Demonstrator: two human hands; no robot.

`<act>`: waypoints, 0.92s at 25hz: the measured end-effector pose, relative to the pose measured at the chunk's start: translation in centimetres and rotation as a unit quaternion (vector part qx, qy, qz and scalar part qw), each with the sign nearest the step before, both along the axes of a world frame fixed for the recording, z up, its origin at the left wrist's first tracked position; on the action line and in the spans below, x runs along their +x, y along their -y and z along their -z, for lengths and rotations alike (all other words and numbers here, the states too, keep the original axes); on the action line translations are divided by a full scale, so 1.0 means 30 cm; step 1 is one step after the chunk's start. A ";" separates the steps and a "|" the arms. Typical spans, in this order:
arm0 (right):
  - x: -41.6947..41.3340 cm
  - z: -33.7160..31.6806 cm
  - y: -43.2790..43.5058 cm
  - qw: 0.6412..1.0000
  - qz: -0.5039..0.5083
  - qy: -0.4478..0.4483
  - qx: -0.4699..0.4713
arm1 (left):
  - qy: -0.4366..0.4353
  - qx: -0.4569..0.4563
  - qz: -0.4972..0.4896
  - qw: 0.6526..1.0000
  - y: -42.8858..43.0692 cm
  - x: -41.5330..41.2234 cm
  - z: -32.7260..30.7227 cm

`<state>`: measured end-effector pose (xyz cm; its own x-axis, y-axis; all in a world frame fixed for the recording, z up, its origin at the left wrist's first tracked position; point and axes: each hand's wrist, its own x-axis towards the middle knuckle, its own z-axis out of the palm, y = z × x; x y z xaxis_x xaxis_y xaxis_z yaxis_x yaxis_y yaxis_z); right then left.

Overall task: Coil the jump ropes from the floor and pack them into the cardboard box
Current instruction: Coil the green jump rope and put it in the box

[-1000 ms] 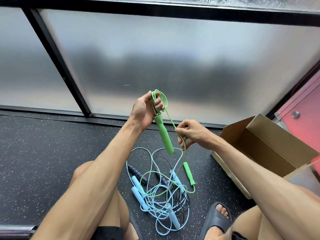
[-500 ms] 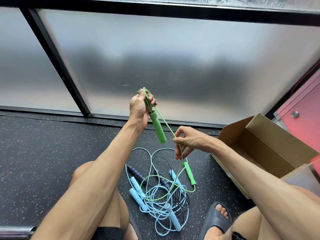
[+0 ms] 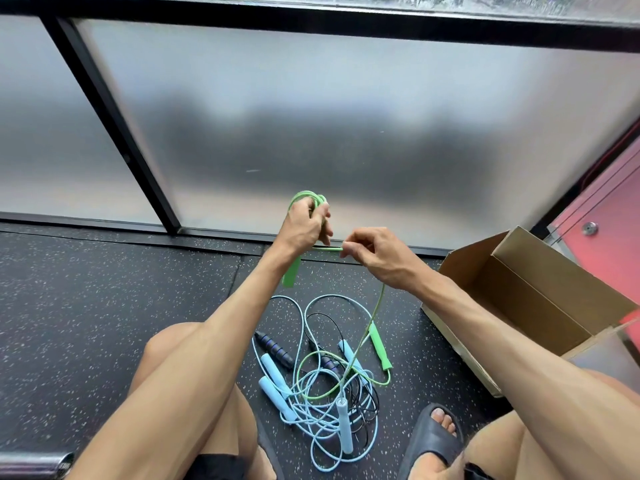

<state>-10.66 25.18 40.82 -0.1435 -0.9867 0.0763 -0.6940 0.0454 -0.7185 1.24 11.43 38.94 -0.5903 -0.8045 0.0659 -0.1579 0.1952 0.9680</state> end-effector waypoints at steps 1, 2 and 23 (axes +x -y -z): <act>-0.007 -0.007 0.000 1.000 0.010 -0.008 -0.027 | 0.035 0.002 0.038 0.999 -0.008 -0.001 0.000; -0.016 -0.015 0.001 0.998 0.021 -0.014 -0.055 | 0.065 0.009 0.075 0.995 -0.016 0.000 -0.003; -0.091 0.049 0.002 0.953 0.095 0.273 0.088 | -0.253 0.429 0.284 0.819 -0.022 0.024 -0.061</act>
